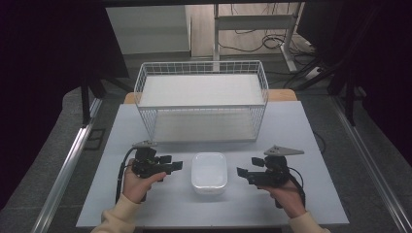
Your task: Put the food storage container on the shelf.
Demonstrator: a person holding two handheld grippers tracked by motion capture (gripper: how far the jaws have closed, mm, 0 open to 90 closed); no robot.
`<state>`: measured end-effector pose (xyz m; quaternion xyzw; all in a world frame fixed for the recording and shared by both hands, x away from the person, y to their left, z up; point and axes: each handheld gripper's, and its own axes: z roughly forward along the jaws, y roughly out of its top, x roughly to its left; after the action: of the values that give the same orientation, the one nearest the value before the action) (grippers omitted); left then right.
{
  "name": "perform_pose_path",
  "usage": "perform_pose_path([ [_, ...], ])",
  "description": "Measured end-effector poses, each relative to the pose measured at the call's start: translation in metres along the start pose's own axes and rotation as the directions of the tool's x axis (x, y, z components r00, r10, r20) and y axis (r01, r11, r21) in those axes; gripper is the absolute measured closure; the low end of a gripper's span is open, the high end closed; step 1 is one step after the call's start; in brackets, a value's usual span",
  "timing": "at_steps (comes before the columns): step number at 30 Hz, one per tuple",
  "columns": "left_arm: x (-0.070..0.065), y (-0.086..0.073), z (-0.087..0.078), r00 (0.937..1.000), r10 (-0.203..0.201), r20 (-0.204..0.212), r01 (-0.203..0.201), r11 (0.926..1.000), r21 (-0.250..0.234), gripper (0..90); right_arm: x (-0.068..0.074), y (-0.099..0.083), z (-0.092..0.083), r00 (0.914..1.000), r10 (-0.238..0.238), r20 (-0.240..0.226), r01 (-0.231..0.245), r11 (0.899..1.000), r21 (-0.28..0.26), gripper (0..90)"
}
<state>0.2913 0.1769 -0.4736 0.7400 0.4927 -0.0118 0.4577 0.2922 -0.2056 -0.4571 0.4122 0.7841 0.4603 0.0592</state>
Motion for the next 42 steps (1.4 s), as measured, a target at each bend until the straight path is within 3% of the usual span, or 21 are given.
perform_pose_path([
  [6, 0.000, 0.005, 0.006, 0.9991, -0.035, 0.025, 0.035, 0.9993, 0.014, 36.1, 0.011, 0.014, 0.016, 0.9997, 0.015, -0.017, -0.015, 1.000, 0.015, 24.8],
  [9, 0.001, 0.008, 0.011, 0.9952, -0.075, 0.063, 0.074, 0.9972, 0.014, 36.9, 0.011, 0.019, 0.030, 0.9977, 0.061, -0.030, -0.061, 0.998, 0.023, 25.9],
  [14, 0.000, 0.007, 0.018, 0.9945, -0.079, 0.069, 0.077, 0.9966, 0.030, 36.9, 0.008, 0.019, 0.043, 0.9927, 0.112, -0.046, -0.111, 0.993, 0.035, 27.5],
  [22, -0.004, 0.005, 0.028, 0.9901, -0.092, 0.106, 0.086, 0.9948, 0.055, 36.2, 0.008, 0.007, 0.051, 0.9903, 0.126, -0.060, -0.121, 0.990, 0.077, 30.6],
  [27, -0.004, 0.001, 0.036, 0.9797, -0.134, 0.149, 0.122, 0.9889, 0.084, 37.0, 0.009, 0.003, 0.055, 0.9883, 0.140, -0.060, -0.135, 0.988, 0.080, 32.7],
  [30, -0.002, 0.000, 0.041, 0.9802, -0.139, 0.141, 0.126, 0.9876, 0.093, 39.2, 0.009, 0.001, 0.057, 0.9868, 0.148, -0.066, -0.143, 0.987, 0.080, 34.9],
  [40, -0.003, -0.005, 0.052, 0.9667, -0.187, 0.175, 0.167, 0.9783, 0.123, 46.1, 0.009, -0.005, 0.062, 0.9834, 0.168, -0.069, -0.161, 0.982, 0.098, 44.5],
  [41, -0.005, -0.006, 0.054, 0.9697, -0.186, 0.158, 0.167, 0.9781, 0.124, 48.4, 0.008, -0.007, 0.062, 0.9775, 0.191, -0.090, -0.181, 0.978, 0.103, 49.6],
  [42, -0.005, -0.006, 0.054, 0.9697, -0.186, 0.158, 0.167, 0.9781, 0.124, 50.3, 0.008, -0.007, 0.062, 0.9775, 0.191, -0.090, -0.181, 0.978, 0.103, 49.6],
])
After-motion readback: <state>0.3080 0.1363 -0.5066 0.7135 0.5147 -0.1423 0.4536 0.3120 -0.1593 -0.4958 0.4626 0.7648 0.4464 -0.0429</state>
